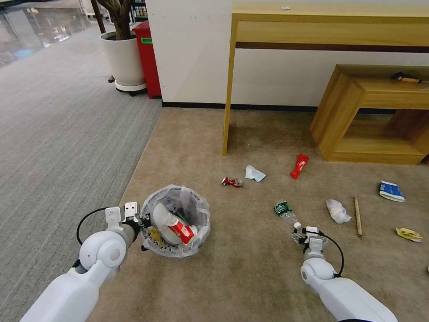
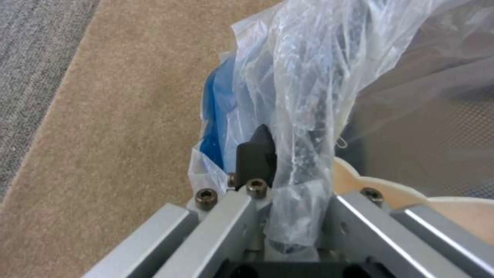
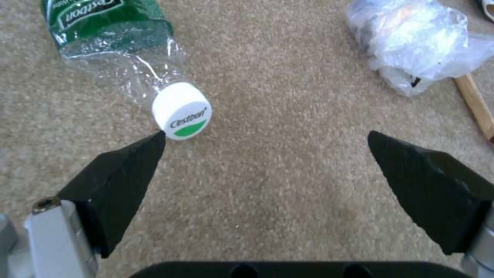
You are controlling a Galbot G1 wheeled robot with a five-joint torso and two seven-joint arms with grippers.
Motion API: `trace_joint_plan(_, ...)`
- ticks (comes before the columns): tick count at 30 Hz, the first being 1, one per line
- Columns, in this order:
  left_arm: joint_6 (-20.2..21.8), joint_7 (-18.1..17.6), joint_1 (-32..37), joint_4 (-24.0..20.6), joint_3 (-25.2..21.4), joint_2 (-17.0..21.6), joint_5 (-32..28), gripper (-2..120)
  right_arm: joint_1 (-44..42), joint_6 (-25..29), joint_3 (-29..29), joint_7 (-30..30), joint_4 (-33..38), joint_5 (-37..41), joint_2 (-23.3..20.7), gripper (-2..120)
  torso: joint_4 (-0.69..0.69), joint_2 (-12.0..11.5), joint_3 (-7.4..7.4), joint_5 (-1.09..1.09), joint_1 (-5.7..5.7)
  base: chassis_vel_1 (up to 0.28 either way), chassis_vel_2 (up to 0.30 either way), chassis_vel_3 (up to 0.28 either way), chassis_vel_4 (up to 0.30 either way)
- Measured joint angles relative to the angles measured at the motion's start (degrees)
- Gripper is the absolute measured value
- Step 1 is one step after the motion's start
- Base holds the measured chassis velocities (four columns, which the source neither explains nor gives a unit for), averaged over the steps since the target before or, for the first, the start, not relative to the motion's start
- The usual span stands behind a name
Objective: Pick up the trash bin and place the garbage on the floor into it.
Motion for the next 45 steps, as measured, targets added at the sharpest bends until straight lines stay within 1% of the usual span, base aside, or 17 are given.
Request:
trace_joint_plan(6, -0.06, -0.03, 0.0, -0.44, 0.26, -0.49, 0.11, 0, 2.27, -0.08, -1.19, -0.3, -2.17, -1.0, 0.76, 100, 0.0, 0.0, 0.0, 0.0, 0.01, 0.0, 0.0, 0.0, 0.0)
trace_joint_plan(12, -0.1, -0.05, 0.19, -1.67, 0.35, -0.54, 0.13, 0, 6.05, -0.08, -3.22, -1.38, -6.48, -1.72, 2.43, 100, 0.0, 0.0, 0.0, -0.01, 0.01, 0.0, 0.0, 0.0, 0.0)
trace_joint_plan(14, -0.11, -0.04, 0.19, -1.9, 0.35, -0.46, 0.12, 0, 6.34, -0.08, -3.36, -1.46, -6.95, -1.8, 2.74, 100, 0.0, 0.0, 0.0, -0.01, 0.01, 0.0, 0.0, 0.0, 0.0)
trace_joint_plan(20, -0.12, -0.01, 0.42, -4.38, 0.35, 0.14, -0.34, 0, 8.6, -0.18, -4.18, -2.18, -10.88, -3.35, 6.72, 100, 0.0, 0.0, 0.0, 0.0, 0.01, 0.0, 0.0, 0.0, 0.0)
trace_joint_plan(27, -0.12, 0.07, 1.51, -6.41, 0.07, 0.57, -0.45, 0, 10.45, -0.24, -3.78, -3.55, -15.38, -4.99, 9.5, 100, 0.01, 0.0, 0.0, 0.01, 0.01, 0.0, 0.0, 0.0, 0.0)
trace_joint_plan(40, -0.36, 0.2, 1.85, -6.29, -0.09, 0.52, -0.09, 0, 10.95, -0.24, -1.73, -4.57, -18.52, -7.01, 10.21, 100, 0.0, -0.01, 0.0, 0.0, 0.01, 0.0, 0.0, 0.0, 0.0)
trace_joint_plan(43, -0.51, 0.41, 2.52, -6.53, -0.29, 0.52, 0.16, 0, 10.84, 0.14, -1.17, -5.1, -19.06, -7.51, 10.16, 89, 0.0, -0.01, 0.0, 0.0, 0.01, 0.0, 0.0, 0.0, 0.0)
trace_joint_plan(44, -0.51, 0.41, 2.52, -6.53, -0.29, 0.52, 0.16, 0, 10.84, 0.14, -1.17, -5.1, -19.06, -7.51, 10.16, 89, 0.0, -0.01, 0.0, 0.0, 0.01, 0.0, 0.0, 0.0, 0.0)
trace_joint_plan(45, -0.58, 0.48, 2.7, -6.59, -0.35, 0.52, 0.29, 0, 10.8, 0.26, -1.02, -5.2, -19.23, -7.6, 10.16, 85, 0.0, -0.01, 0.0, 0.0, 0.0, 0.0, 0.0, 0.0, 0.0)
